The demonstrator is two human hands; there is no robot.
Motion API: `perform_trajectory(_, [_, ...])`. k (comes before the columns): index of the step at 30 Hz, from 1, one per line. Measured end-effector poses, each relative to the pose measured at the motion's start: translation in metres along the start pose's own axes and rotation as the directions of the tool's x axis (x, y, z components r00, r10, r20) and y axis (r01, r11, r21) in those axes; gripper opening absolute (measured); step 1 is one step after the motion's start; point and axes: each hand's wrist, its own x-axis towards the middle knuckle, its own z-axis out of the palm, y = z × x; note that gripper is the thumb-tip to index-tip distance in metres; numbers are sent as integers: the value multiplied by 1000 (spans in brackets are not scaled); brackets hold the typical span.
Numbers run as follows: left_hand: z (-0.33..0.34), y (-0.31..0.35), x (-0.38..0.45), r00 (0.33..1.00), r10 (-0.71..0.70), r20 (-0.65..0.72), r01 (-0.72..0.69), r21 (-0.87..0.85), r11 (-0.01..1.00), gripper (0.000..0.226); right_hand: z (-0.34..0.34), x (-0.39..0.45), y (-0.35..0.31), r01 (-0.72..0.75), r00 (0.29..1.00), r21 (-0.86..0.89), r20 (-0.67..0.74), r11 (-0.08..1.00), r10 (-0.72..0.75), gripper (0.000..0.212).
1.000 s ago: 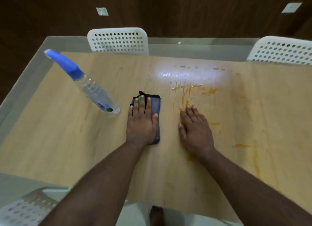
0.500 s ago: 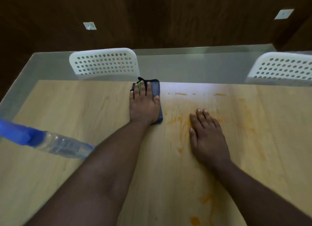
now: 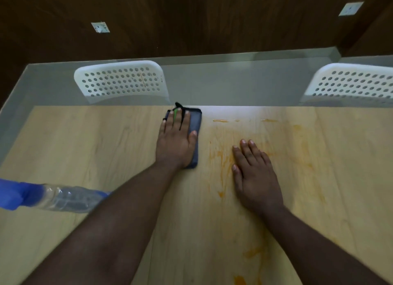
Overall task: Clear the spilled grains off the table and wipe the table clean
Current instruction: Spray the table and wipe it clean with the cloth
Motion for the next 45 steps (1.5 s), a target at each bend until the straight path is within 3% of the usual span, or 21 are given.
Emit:
perform_trajectory(5, [-1, 26, 39, 998, -58, 4, 58, 0, 998, 69, 3, 1, -1, 0, 1000, -20, -16, 1000, -1, 63])
perform_trajectory(10, [5, 65, -12, 998, 69, 3, -69, -34, 997, 69, 0, 0, 0, 3, 1000, -21, -22, 1000, -3, 62])
perform_trajectory(15, [4, 34, -60, 997, 64, 42, -62, -57, 996, 69, -3, -1, -1, 4, 1000, -11, -3, 1000, -4, 62])
perform_trajectory(24, [0, 41, 14, 999, -45, -16, 45, -9, 999, 71, -2, 0, -3, -6, 1000, -21, -10, 1000, 6, 62])
perform_trajectory(29, [4, 68, -39, 998, 66, 0, -66, -29, 997, 70, -6, -2, -6, 2, 1000, -31, -17, 1000, -2, 64])
perform_trajectory(34, [4, 29, -86, 997, 72, 39, -70, -49, 996, 70, -9, -2, -4, 9, 1000, -6, 5, 1000, -9, 64])
perform_trajectory(41, [2, 23, -25, 999, -33, -9, 33, 3, 999, 73, -6, -2, -5, -9, 1000, -17, -2, 1000, 9, 63])
perform_trajectory(45, [4, 48, -35, 1000, -5, -28, 5, -5, 1000, 73, -6, -2, -6, -10, 1000, -16, -17, 1000, 10, 63])
